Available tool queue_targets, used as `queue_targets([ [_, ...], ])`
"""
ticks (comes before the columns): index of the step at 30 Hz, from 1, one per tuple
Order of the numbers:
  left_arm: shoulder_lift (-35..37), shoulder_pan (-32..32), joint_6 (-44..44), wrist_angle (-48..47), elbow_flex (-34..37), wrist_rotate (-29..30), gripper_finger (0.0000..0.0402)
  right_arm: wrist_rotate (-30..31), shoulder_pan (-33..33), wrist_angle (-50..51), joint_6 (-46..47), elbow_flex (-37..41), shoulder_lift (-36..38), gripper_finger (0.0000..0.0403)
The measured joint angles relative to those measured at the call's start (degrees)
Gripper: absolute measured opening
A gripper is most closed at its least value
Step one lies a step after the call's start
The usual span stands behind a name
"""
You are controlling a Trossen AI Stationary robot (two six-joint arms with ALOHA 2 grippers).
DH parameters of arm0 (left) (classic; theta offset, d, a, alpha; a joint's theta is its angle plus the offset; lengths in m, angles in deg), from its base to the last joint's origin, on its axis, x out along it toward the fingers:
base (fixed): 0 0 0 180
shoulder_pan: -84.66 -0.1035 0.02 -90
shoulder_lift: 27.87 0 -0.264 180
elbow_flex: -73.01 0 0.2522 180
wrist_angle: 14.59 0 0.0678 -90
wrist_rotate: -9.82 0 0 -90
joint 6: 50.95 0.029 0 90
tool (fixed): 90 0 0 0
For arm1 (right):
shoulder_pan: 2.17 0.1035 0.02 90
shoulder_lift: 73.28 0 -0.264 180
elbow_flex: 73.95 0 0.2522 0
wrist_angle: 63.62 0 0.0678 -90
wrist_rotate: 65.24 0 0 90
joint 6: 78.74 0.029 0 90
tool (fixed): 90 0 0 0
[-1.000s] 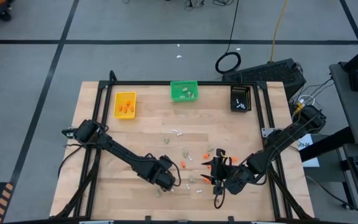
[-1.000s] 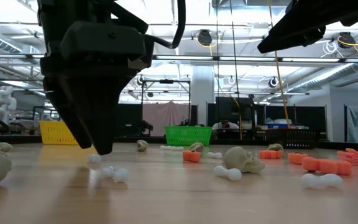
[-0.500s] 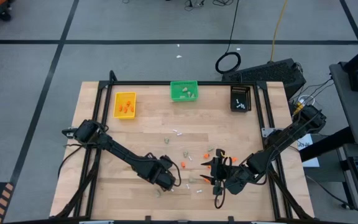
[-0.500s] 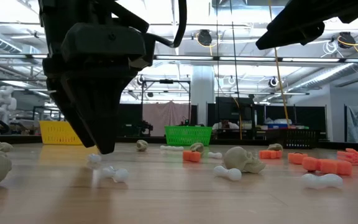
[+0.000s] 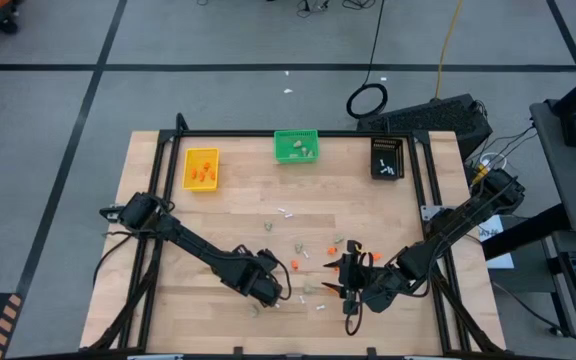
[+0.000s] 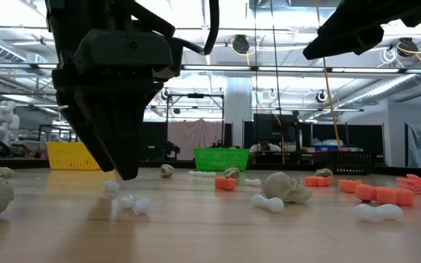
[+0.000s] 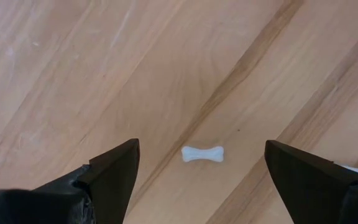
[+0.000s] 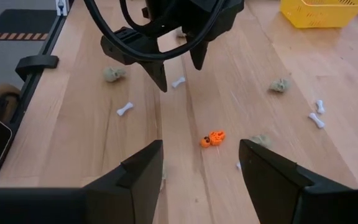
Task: Sort Halloween decoration
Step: Put the white bone toy into the black bin
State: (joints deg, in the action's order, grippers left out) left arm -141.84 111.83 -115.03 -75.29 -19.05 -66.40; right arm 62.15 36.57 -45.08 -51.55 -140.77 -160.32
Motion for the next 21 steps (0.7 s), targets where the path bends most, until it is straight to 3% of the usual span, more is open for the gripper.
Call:
queue_targets([
  [21, -0.02, 0.01, -1.45, 3.68, 0.02, -0.04, 0.0343, 3.54, -0.30, -0.27, -5.73, 0.02, 0.00, 0.0196],
])
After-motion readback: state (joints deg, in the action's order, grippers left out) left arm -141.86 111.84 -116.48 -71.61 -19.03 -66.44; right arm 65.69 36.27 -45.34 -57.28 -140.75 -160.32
